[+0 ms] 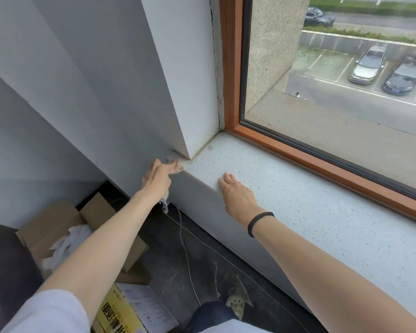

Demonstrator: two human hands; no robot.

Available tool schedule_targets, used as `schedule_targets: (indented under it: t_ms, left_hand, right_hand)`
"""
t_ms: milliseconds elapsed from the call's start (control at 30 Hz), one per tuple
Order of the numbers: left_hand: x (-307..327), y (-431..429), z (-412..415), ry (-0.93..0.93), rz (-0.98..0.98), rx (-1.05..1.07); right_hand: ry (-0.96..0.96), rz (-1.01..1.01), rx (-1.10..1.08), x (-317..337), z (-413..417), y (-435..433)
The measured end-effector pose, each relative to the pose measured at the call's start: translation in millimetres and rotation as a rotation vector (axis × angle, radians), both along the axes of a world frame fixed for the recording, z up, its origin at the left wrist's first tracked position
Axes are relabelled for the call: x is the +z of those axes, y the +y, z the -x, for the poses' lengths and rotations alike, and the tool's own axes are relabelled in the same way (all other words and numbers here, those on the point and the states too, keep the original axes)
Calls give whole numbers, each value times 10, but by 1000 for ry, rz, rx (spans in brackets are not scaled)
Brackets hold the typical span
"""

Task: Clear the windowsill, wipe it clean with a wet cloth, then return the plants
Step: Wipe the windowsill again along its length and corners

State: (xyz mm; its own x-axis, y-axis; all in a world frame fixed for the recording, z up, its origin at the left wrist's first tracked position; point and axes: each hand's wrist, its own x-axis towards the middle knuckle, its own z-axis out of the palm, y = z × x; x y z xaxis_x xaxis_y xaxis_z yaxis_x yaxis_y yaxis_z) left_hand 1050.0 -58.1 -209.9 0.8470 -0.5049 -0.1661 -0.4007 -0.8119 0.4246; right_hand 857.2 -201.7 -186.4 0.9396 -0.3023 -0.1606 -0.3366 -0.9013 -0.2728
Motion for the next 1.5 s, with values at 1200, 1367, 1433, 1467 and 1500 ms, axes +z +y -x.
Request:
schedule_targets:
  t_ms: [1200, 1367, 1433, 1467, 1500]
  left_hand:
    - [454, -302, -198, -189, -268, -113]
    - [387, -303, -80, -118, -260, -174]
    - [390, -324, -145, -146, -269, -202]
    - [414, -354, -200, -147, -275, -194]
    - [439, -378, -240, -138, -285, -181]
  right_hand:
    - [-21, -30, 12, -12, -152, -144]
    - [-28, -16, 23, 5, -135, -213]
    - [-25, -15, 24, -15, -135, -243]
    - [-24, -21, 25, -19, -131, -255]
    - [-21, -29, 25, -23, -124, -258]
